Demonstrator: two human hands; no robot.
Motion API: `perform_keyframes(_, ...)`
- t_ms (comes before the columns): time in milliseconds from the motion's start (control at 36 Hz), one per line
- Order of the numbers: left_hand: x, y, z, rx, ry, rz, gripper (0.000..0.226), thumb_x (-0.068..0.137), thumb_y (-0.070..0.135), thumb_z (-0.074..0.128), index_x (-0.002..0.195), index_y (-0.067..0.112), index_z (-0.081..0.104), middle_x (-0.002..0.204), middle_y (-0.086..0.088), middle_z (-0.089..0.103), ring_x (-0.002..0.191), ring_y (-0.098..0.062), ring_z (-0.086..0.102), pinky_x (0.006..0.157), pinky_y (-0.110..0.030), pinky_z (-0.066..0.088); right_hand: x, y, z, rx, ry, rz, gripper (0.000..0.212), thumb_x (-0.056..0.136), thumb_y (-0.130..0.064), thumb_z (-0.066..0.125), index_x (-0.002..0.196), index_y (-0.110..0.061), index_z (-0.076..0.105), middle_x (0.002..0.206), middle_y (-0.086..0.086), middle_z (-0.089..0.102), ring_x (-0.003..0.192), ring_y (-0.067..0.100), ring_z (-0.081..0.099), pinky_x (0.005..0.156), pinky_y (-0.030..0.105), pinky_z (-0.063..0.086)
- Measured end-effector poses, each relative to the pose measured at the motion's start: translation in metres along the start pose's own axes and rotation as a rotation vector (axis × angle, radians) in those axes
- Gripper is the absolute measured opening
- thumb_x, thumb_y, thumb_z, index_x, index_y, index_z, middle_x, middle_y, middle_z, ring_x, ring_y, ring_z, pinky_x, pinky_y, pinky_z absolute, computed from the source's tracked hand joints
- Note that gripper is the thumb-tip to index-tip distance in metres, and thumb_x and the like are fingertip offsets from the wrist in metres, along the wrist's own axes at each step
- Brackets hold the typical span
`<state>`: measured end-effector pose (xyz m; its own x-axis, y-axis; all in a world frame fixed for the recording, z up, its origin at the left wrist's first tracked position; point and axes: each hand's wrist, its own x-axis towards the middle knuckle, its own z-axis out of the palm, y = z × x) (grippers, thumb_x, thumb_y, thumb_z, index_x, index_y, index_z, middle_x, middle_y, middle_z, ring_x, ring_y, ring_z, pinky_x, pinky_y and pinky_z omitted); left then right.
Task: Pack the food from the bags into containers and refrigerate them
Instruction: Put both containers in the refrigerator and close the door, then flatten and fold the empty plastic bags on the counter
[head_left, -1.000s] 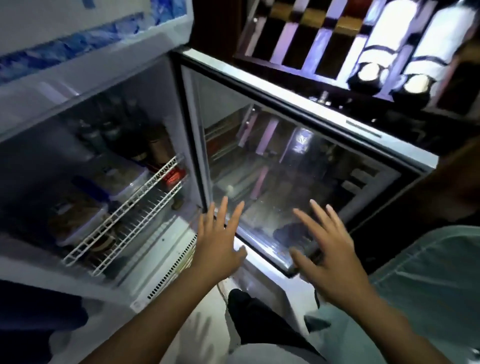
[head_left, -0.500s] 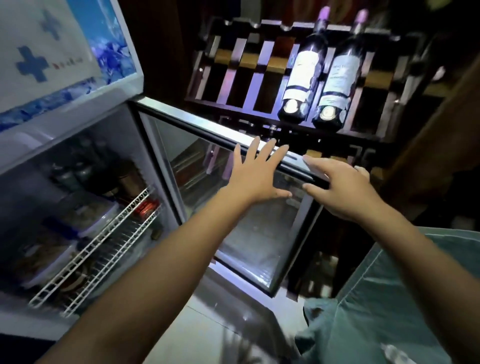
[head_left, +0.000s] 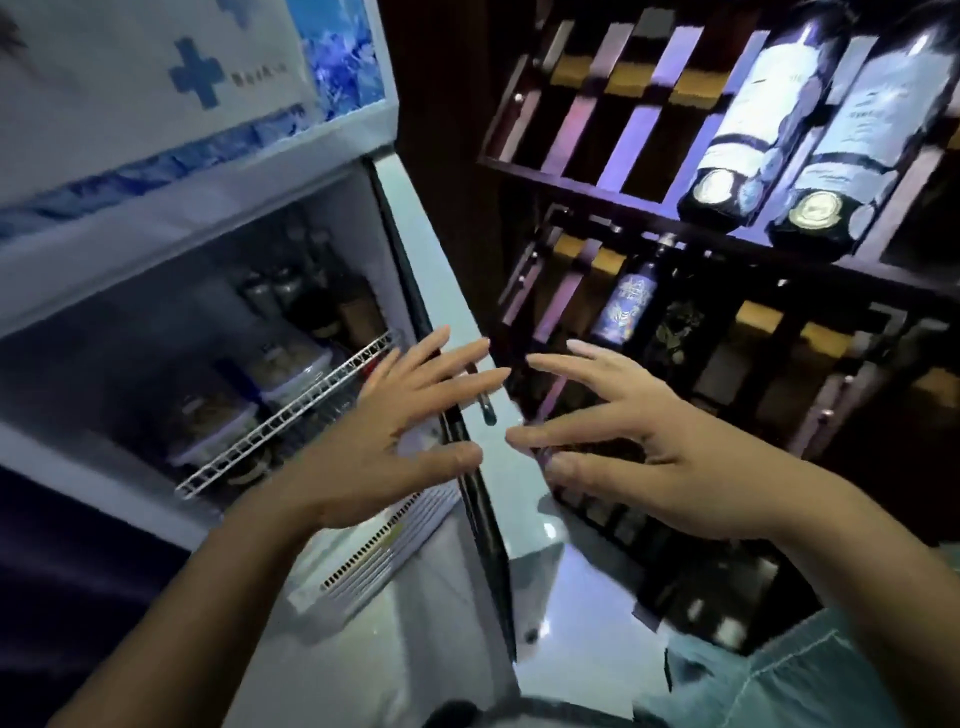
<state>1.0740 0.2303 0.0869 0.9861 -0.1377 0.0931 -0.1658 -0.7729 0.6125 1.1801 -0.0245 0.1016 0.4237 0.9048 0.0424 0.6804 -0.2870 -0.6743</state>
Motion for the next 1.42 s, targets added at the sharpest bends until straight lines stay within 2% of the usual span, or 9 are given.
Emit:
perform_keyframes(111, -0.052, -0.006, -0.028, -0.016, 0.079, -0.131, 0.059, 0.084, 0.086, 0.038, 0.140, 0.067, 0.038, 0.161, 0.032, 0.024, 0.154, 0.000, 0.004, 0.123, -0.060, 0.008, 0.045, -0.016, 0.028, -0.027, -0.049, -0.117, 0.053, 0.088, -0.073, 0.044, 0.140, -0.062, 0.041, 0.162, -0.033, 0.000, 0.148, -0.006, -0.016, 0.123, 0.049, 0.004)
perform_keyframes(250, -0.130, -0.002, -0.049, 0.015, 0.242, -0.331, 0.060, 0.086, 0.068, 0.055, 0.142, 0.049, 0.051, 0.160, 0.032, 0.027, 0.153, 0.003, 0.006, 0.124, -0.052, 0.010, 0.103, -0.028, 0.059, -0.042, -0.107, -0.189, 0.068, 0.089, -0.075, 0.040, 0.150, -0.062, 0.013, 0.162, -0.032, -0.009, 0.147, -0.005, -0.021, 0.123, 0.048, -0.001)
perform_keyframes(417, -0.200, -0.008, -0.056, 0.244, 0.358, -0.581, 0.075, 0.080, 0.084, 0.044, 0.149, 0.058, 0.029, 0.159, 0.042, 0.009, 0.152, 0.006, -0.004, 0.125, -0.045, -0.002, 0.171, -0.056, 0.111, -0.180, -0.129, -0.296, 0.077, 0.088, -0.077, 0.032, 0.154, -0.054, 0.000, 0.165, -0.023, -0.012, 0.150, 0.003, -0.020, 0.123, 0.048, -0.002)
perform_keyframes(583, -0.217, -0.051, -0.035, 0.566, 0.588, -0.781, 0.084, 0.088, 0.067, 0.042, 0.161, 0.034, 0.017, 0.171, 0.008, -0.003, 0.157, -0.023, -0.009, 0.125, -0.047, -0.006, 0.228, -0.079, 0.164, -0.262, -0.059, -0.308, 0.081, 0.087, -0.080, 0.023, 0.153, -0.051, -0.013, 0.162, -0.021, -0.025, 0.150, 0.010, -0.025, 0.121, 0.052, -0.002)
perform_keyframes(667, -0.212, -0.082, -0.022, 0.658, 0.667, -0.801, 0.087, 0.087, 0.050, 0.056, 0.161, 0.019, 0.022, 0.171, -0.007, 0.005, 0.156, -0.035, -0.005, 0.125, -0.053, 0.001, 0.258, -0.088, 0.186, -0.306, -0.011, -0.295, 0.083, 0.086, -0.080, 0.021, 0.154, -0.048, -0.015, 0.162, -0.019, -0.026, 0.151, 0.014, -0.024, 0.121, 0.058, 0.001)
perform_keyframes(778, -0.212, -0.139, -0.039, 0.839, 0.521, -0.874, 0.094, 0.078, 0.041, 0.071, 0.158, 0.012, 0.031, 0.169, -0.012, 0.010, 0.153, -0.048, 0.000, 0.122, -0.063, 0.009, 0.297, -0.095, 0.208, -0.375, 0.043, -0.310, 0.084, 0.090, -0.075, 0.029, 0.156, -0.043, -0.011, 0.165, -0.014, -0.021, 0.153, 0.022, -0.016, 0.120, 0.061, 0.004)
perform_keyframes(1028, -0.218, -0.235, -0.092, 0.914, 0.439, -0.969, 0.099, 0.087, 0.042, 0.062, 0.162, 0.018, 0.003, 0.168, -0.011, -0.015, 0.154, -0.033, -0.018, 0.123, -0.061, -0.003, 0.368, -0.088, 0.239, -0.541, 0.002, -0.154, 0.087, 0.091, -0.075, 0.032, 0.153, -0.044, -0.021, 0.161, -0.015, -0.032, 0.151, 0.023, -0.023, 0.119, 0.061, 0.001)
perform_keyframes(1222, -0.211, -0.244, -0.087, 0.861, 0.569, -0.870, 0.100, 0.075, 0.035, 0.076, 0.160, 0.022, 0.025, 0.167, -0.016, 0.007, 0.155, -0.038, 0.003, 0.119, -0.067, 0.017, 0.373, -0.079, 0.247, -0.558, 0.042, -0.159, 0.088, 0.088, -0.071, 0.035, 0.155, -0.045, -0.014, 0.163, -0.016, -0.028, 0.153, 0.026, -0.018, 0.119, 0.062, 0.002)
perform_keyframes(1417, -0.211, -0.224, -0.083, 0.678, 0.645, -0.803, 0.099, 0.082, 0.039, 0.070, 0.162, 0.033, 0.012, 0.170, -0.012, -0.001, 0.156, -0.035, -0.004, 0.123, -0.061, 0.004, 0.357, -0.090, 0.255, -0.467, 0.041, -0.128, 0.083, 0.091, -0.066, 0.042, 0.157, -0.045, -0.003, 0.166, -0.009, -0.020, 0.153, 0.023, -0.020, 0.121, 0.060, 0.002)
